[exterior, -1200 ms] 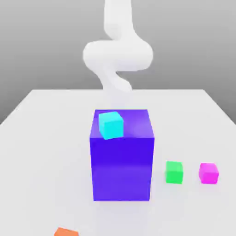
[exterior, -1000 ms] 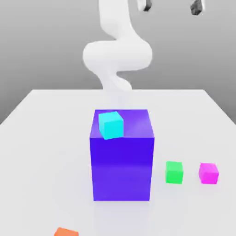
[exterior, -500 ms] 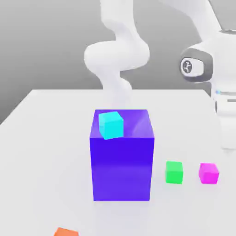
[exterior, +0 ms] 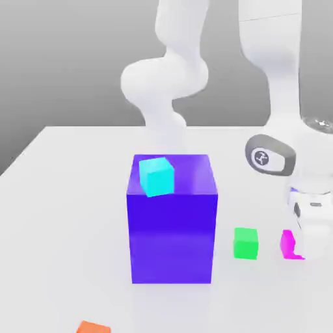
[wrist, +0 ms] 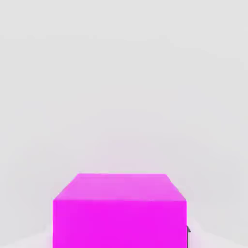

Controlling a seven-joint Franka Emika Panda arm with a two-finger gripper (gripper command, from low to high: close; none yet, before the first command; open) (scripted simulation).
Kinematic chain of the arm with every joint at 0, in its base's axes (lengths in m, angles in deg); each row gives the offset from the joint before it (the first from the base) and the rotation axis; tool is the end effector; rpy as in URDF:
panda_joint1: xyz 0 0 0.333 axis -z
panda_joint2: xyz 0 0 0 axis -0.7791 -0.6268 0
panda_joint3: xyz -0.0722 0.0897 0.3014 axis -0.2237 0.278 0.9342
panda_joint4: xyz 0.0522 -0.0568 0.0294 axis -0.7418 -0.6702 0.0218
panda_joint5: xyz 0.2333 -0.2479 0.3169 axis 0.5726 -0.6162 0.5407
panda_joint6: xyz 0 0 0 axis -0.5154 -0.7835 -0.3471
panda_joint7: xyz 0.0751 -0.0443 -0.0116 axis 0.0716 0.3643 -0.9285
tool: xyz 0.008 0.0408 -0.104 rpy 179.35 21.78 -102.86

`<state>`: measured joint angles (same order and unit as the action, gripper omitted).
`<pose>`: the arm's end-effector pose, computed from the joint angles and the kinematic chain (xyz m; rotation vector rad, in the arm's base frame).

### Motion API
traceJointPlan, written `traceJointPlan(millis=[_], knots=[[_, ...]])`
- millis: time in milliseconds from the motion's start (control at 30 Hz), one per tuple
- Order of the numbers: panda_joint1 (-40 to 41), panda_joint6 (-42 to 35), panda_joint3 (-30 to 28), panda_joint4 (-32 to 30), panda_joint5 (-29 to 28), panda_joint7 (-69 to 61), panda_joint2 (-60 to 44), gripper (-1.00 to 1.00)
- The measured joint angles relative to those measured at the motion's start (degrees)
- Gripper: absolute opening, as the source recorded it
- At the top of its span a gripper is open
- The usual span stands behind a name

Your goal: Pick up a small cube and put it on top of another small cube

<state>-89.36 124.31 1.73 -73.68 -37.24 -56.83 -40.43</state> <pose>0.2934 0.3050 0.0579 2.9483 1.0833 -0.0011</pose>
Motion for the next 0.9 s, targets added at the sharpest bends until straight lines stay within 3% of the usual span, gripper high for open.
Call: traceJointPlan(millis=[233,533,767,800,900], knots=[[3.52,-9.78,4.4,-3.32,7.69,-6.63,13.22,-1.0],[7.89,-16.37,-1.04,-14.77,13.1,-21.34,31.39,-1.0],[8.25,-5.04,-2.11,-15.31,11.75,-21.53,20.56,-1.0],[8.43,-3.21,-2.12,-15.23,11.28,-21.22,18.64,1.0],[8.57,-3.21,-2.12,-15.23,11.28,-21.22,18.64,1.0]])
